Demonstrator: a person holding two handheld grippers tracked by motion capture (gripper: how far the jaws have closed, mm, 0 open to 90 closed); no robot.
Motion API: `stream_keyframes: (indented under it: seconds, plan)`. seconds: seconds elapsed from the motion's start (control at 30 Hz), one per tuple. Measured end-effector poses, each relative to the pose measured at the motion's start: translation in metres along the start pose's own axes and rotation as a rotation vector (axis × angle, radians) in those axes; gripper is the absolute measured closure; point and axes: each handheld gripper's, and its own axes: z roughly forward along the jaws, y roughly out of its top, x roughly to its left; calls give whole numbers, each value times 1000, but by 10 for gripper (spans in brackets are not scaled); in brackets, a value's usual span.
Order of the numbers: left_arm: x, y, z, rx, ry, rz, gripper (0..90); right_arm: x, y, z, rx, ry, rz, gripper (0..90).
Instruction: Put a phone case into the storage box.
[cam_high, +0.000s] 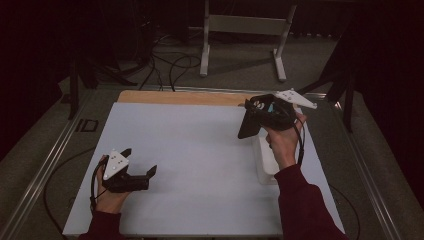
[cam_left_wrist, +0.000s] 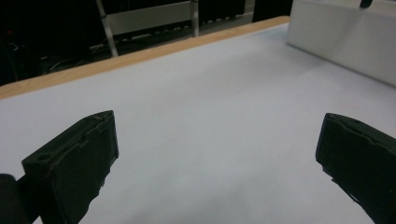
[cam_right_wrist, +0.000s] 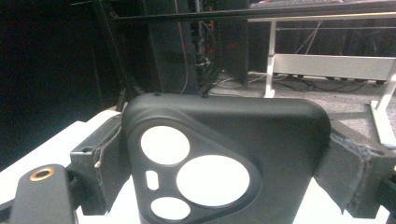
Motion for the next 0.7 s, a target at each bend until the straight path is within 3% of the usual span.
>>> stream_keyframes:
  seconds: [0.2,0.7]
  plan:
    - [3,-5,-8,-14,17,-18,0,-10,2,3,2,-41,5,133]
    - [6,-7,-9,-10,22,-32,0,-30,7,14,13,-157,-18,134]
